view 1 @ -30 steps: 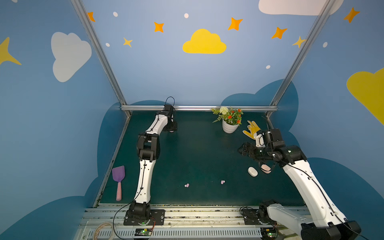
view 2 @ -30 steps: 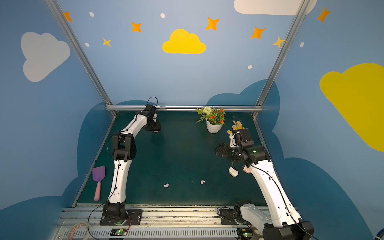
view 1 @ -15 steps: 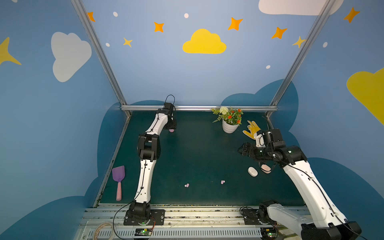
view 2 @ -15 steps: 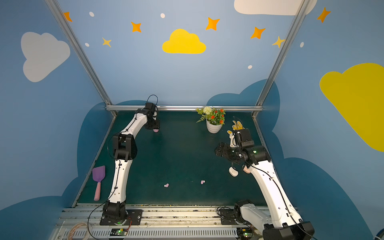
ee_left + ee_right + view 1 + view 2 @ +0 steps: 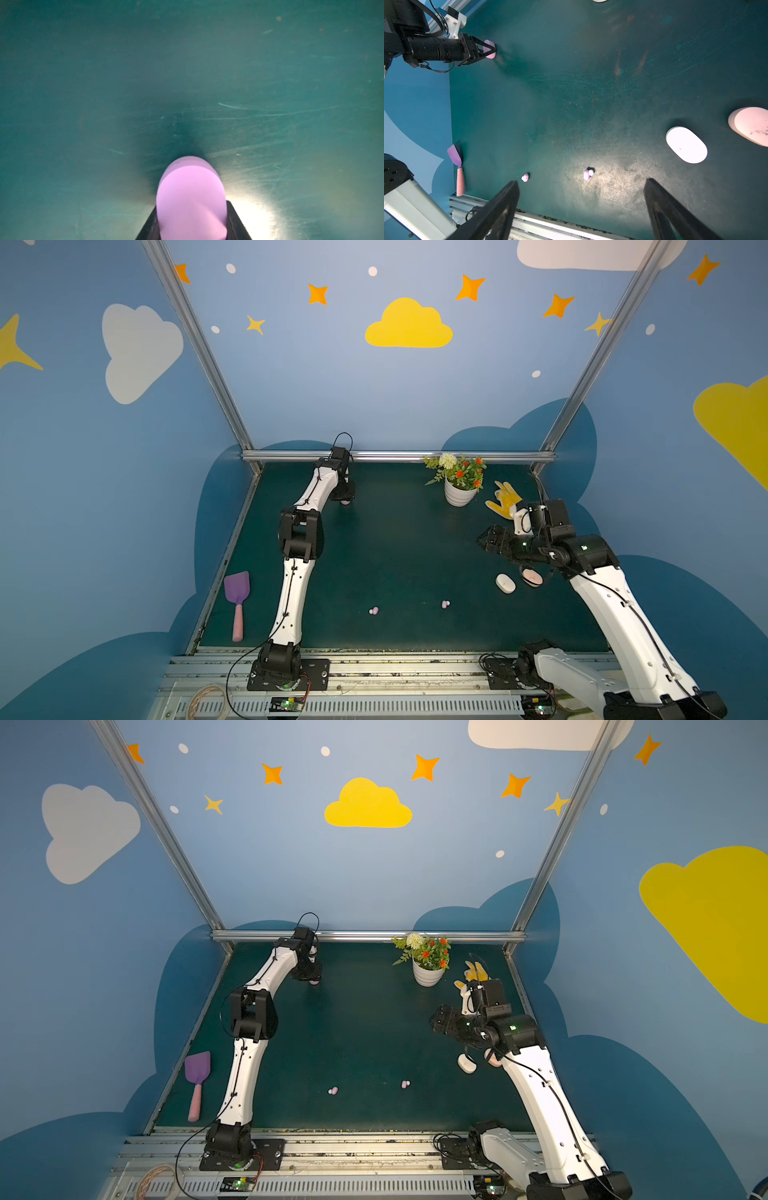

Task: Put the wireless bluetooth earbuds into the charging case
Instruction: 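Lift the pink case with the left gripper and carry it toward the right gripper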

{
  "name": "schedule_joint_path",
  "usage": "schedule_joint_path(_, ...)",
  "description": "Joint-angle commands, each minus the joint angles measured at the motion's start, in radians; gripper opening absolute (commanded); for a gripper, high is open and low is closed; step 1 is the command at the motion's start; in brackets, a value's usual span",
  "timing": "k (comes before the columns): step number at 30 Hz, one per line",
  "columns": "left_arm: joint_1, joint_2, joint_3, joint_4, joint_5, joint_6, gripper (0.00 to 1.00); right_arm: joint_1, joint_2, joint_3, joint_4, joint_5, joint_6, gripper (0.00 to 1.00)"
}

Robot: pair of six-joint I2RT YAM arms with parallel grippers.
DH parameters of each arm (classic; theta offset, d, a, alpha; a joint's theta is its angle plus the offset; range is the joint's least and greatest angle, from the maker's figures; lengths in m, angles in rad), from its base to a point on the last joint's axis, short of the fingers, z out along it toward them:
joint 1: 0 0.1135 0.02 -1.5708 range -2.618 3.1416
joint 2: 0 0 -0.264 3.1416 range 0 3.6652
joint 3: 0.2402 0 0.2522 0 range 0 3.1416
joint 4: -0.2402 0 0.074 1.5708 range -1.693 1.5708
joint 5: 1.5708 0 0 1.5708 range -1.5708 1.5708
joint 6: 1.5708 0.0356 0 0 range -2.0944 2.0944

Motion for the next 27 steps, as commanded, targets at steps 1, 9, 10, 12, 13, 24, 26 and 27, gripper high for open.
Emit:
schedule_joint_path(1,-0.006,-0.029,-0.050,-0.036,0.005,0.015,0.28,-0.004,-0.012,-0.012,0.014,0.000,0.003,0.92)
schedule_joint_path(9,-0.045,-0.198,-0.220,0.019,0.004,0.036,0.25,-0.004,-0.010,-0.036,0.038,-0.017,-0.016,0.92)
schedule_joint_path(10,-0.055,-0.227,-0.249,0.025,0.005,0.042,0.25,-0.004,-0.008,-0.046,0.048,-0.027,-0.018,0.92)
schedule_joint_path(12,-0.074,-0.284,-0.313,0.031,0.006,0.049,0.22,-0.004,-0.006,-0.064,0.069,-0.045,-0.020,0.92)
schedule_joint_path(13,-0.089,-0.320,-0.354,0.037,0.027,0.051,0.21,-0.004,-0.002,-0.075,0.083,-0.057,-0.023,0.92)
schedule_joint_path(24,-0.263,-0.789,-0.871,0.234,0.159,0.173,0.19,-0.007,0.089,-0.184,0.295,-0.279,-0.040,0.96)
schedule_joint_path(26,-0.303,-0.853,-0.937,0.261,0.186,0.205,0.19,-0.007,0.098,-0.208,0.335,-0.322,-0.037,0.96)
schedule_joint_path(27,-0.327,-0.879,-0.968,0.273,0.178,0.217,0.18,-0.007,0.101,-0.222,0.354,-0.342,-0.032,0.96)
